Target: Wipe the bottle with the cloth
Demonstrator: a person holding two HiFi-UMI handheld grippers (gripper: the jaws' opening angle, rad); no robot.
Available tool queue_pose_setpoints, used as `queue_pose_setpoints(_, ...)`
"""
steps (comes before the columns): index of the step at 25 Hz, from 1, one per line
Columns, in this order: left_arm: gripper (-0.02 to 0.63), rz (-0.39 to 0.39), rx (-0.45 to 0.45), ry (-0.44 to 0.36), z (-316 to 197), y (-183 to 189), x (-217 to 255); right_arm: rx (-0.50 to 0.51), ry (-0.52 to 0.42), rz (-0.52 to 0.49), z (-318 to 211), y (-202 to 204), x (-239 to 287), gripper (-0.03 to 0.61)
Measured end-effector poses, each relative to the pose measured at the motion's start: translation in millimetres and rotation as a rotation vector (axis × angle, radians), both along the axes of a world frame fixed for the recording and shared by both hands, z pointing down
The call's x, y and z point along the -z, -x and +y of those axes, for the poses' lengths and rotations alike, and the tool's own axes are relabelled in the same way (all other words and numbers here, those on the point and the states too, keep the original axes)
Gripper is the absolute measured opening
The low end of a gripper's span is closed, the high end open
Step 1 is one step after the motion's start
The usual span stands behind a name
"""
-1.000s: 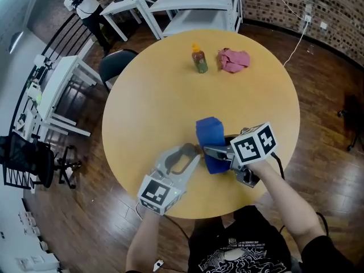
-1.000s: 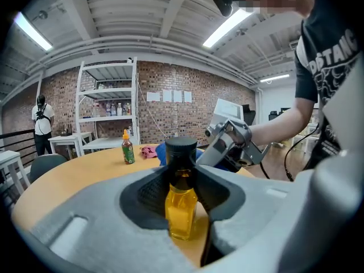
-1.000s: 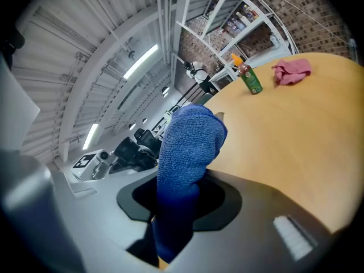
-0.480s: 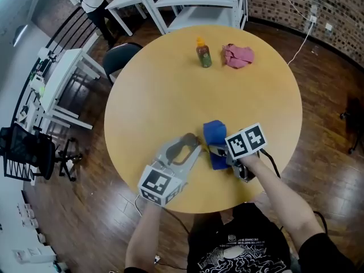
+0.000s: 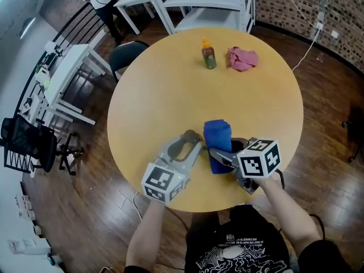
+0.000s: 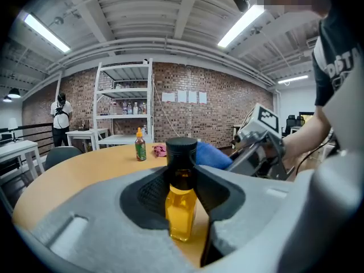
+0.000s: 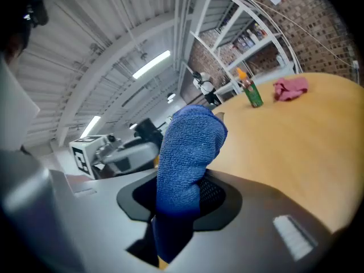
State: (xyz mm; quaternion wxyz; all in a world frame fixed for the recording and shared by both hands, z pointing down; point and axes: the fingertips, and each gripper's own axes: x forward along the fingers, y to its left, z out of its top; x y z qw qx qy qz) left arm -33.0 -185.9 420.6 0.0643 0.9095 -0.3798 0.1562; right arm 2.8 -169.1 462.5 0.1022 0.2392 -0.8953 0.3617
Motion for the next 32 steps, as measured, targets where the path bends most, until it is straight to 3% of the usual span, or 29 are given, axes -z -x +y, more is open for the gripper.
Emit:
queue_pose_setpoints(4, 0.133, 0.003, -0.002, 0.004, 0, -1, 0, 0.126, -0.222, -0.041, 30, 14, 34, 0.129)
queue_pose_setpoints(6, 0.133, 0.004, -0.003, 0.006, 0, -1, 0, 0.198, -0.236, -0.042, 41, 23, 30, 0.129)
queue_pose_setpoints(9, 0.133, 0.004, -0.006, 0.007, 1, -1, 0, 0.247, -0.181, -0.049, 47, 27, 19, 0.129)
queue_pose_setpoints(14, 0.132, 0.011, -0.008, 0.011, -2, 0, 1, 0.319, -0.095, 0.057, 54, 32, -14, 0.129)
queue_pose_setpoints(24, 0.133, 0.011, -0.017, 0.010, -2, -2, 0, 0.388, 0.270, 0.245, 71, 34, -84, 0.129)
queue_pose_setpoints(30, 0.133, 0.014, -0.019, 0.008, -2, -2, 0, 0.366, 0.458, 0.273, 78, 30, -102, 0.129)
queue_pose_setpoints(32, 0.133, 0.015, -0.021, 0.007, -2, -2, -1, 0.351, 0.465, 0.266, 75, 25, -100, 0.129)
